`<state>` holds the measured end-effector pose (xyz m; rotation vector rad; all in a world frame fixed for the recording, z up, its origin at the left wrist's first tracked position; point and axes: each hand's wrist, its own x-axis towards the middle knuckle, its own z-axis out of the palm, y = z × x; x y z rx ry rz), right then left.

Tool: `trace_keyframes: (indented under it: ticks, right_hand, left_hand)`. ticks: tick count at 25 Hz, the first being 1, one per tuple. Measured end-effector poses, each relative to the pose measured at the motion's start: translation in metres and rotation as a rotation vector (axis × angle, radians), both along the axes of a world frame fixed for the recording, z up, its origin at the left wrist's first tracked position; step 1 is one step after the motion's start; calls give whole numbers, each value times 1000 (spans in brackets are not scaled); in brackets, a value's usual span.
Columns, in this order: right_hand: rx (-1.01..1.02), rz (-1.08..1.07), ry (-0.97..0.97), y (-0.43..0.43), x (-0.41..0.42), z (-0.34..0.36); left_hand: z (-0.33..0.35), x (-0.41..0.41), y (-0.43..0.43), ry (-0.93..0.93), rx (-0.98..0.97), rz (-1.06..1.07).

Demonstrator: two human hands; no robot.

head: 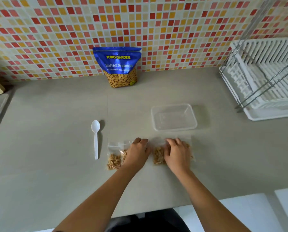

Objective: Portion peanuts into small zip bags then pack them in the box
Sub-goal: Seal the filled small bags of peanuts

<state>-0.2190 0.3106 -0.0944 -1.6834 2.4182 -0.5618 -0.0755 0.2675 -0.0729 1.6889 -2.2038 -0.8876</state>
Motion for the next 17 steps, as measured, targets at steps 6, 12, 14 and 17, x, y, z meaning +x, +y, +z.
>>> trace_keyframes:
  ticks: [6, 12, 14, 17]
  right_hand:
    - [230, 124, 87, -12, -16, 11]
    - [22, 162, -36, -8, -14, 11]
    - [-61, 179, -179, -3, -14, 11]
    - [-97, 33, -675, -1, -5, 18]
  left_hand:
    - [-8, -30, -12, -94, 52, -19]
    - [-8, -27, -10, 23, 54, 17]
    - [0, -19, -7, 154, 111, 72]
    - [18, -8, -3, 414, 249, 172]
